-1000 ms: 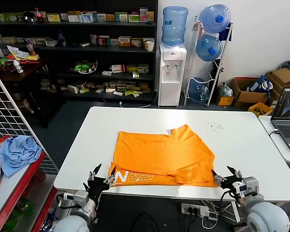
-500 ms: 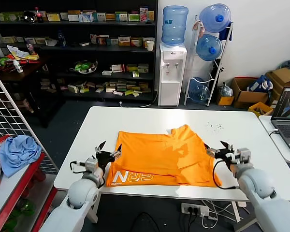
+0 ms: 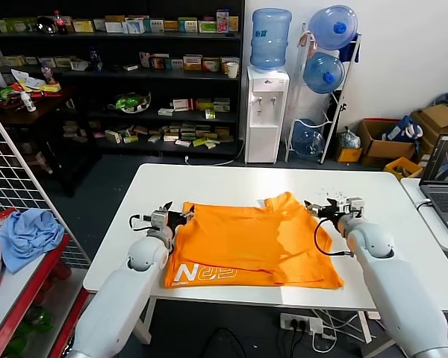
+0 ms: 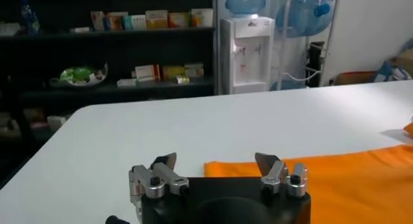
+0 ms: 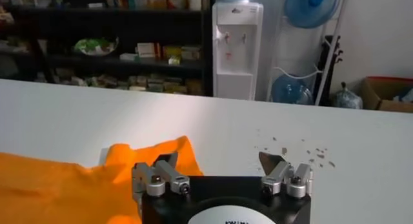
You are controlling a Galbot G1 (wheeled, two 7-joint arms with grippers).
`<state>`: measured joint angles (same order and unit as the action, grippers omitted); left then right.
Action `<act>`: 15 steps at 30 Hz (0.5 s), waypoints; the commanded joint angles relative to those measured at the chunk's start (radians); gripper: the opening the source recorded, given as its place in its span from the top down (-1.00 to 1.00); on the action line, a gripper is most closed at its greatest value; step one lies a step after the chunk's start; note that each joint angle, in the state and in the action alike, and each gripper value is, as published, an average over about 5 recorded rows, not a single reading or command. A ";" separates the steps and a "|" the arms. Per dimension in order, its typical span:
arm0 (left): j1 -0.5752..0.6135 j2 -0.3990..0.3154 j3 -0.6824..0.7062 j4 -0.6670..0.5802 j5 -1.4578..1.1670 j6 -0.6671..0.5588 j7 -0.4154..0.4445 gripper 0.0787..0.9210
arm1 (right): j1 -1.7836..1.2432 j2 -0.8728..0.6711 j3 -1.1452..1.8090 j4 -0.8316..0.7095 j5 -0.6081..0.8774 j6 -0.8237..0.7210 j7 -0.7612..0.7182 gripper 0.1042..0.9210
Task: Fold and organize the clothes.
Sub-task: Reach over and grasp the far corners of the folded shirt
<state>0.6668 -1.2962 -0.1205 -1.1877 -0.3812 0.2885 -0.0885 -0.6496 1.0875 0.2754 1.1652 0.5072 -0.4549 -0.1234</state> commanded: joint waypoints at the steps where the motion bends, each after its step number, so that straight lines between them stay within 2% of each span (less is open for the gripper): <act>1: -0.136 -0.067 0.012 0.201 0.000 0.015 0.006 -0.77 | 0.096 0.055 -0.027 -0.150 -0.043 -0.004 -0.027 -0.76; 10: -0.168 -0.087 0.012 0.249 0.006 0.020 0.008 -0.77 | 0.093 0.086 -0.034 -0.177 -0.039 -0.007 -0.041 -0.75; 15: -0.170 -0.088 0.013 0.266 0.010 0.026 0.020 -0.77 | 0.092 0.091 -0.037 -0.181 -0.045 -0.005 -0.039 -0.53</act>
<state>0.5332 -1.3668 -0.1112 -0.9856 -0.3736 0.3081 -0.0758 -0.5826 1.1554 0.2450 1.0281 0.4743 -0.4597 -0.1526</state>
